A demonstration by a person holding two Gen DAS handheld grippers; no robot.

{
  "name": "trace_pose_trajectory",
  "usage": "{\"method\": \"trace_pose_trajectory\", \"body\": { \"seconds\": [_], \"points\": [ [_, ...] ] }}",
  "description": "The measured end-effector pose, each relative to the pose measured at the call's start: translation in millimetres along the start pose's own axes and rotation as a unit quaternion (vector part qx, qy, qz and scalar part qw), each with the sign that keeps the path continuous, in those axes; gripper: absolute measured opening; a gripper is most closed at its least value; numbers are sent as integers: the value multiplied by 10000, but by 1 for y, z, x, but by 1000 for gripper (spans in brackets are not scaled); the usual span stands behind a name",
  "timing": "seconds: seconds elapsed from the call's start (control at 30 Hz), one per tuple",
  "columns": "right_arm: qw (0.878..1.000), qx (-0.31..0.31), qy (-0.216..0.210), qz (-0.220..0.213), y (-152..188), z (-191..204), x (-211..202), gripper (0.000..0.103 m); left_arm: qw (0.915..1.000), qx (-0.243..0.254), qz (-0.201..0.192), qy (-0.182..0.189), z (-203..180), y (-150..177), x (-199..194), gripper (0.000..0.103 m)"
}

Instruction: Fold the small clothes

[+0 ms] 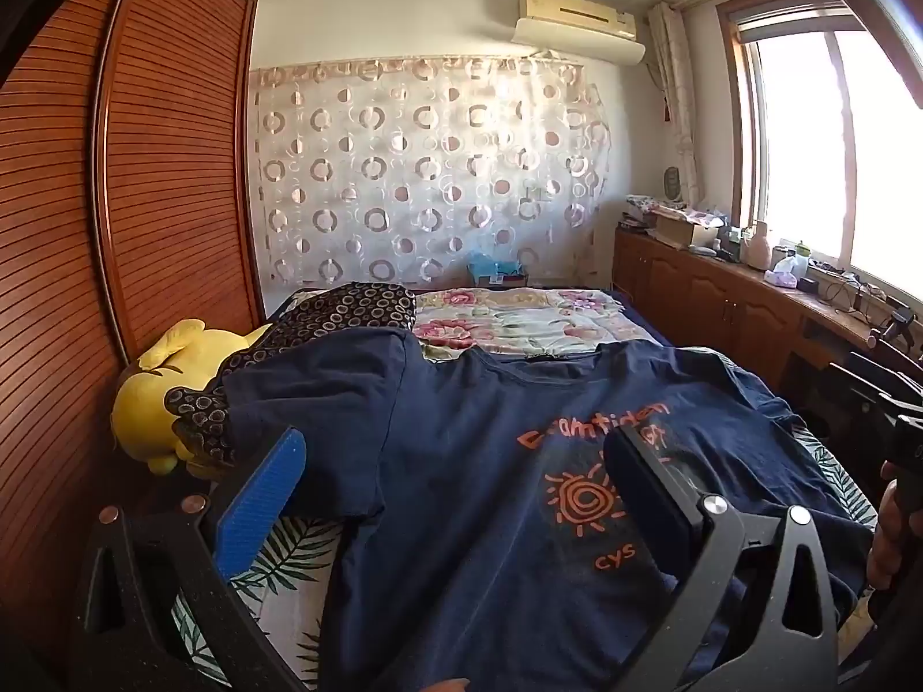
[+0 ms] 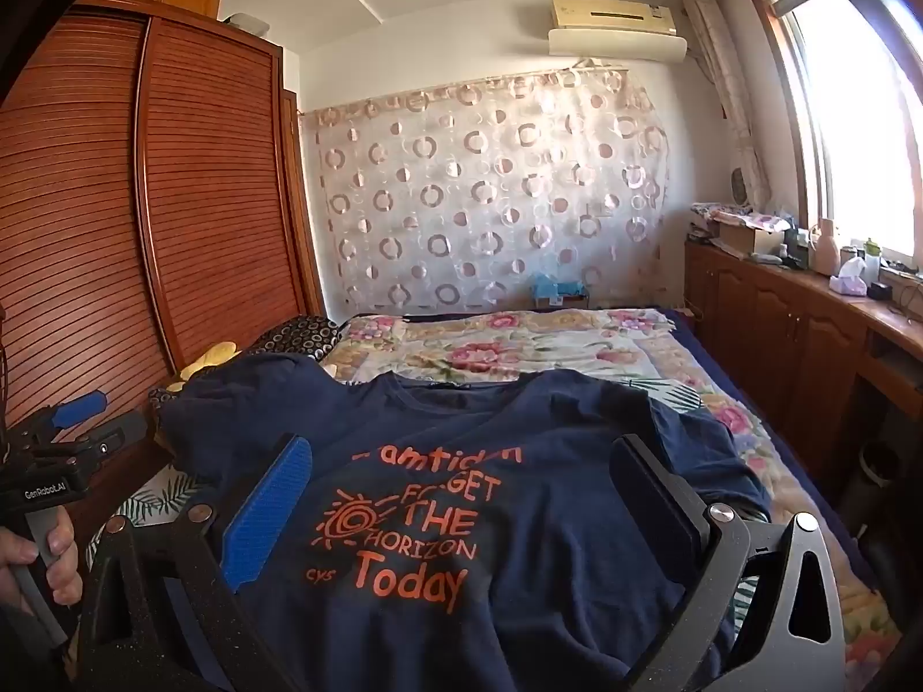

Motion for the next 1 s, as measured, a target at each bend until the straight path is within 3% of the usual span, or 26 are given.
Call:
{"method": "trace_pose_trajectory", "body": {
  "seconds": [1.0],
  "points": [
    [10000, -65, 11, 34, 2, 1, 1, 103, 10000, 10, 83, -39, 0, 0, 1, 103]
  ]
}}
Point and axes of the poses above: each gripper's, at about its wrist camera, not at the fingertips, and x roughly the way its jaws point, z to its left, y to its underside, the point moved 1 cm from there along x, roughly the way its jaws point, and after that the axes turned 5 degrees about -y, right-handed, at the moved point
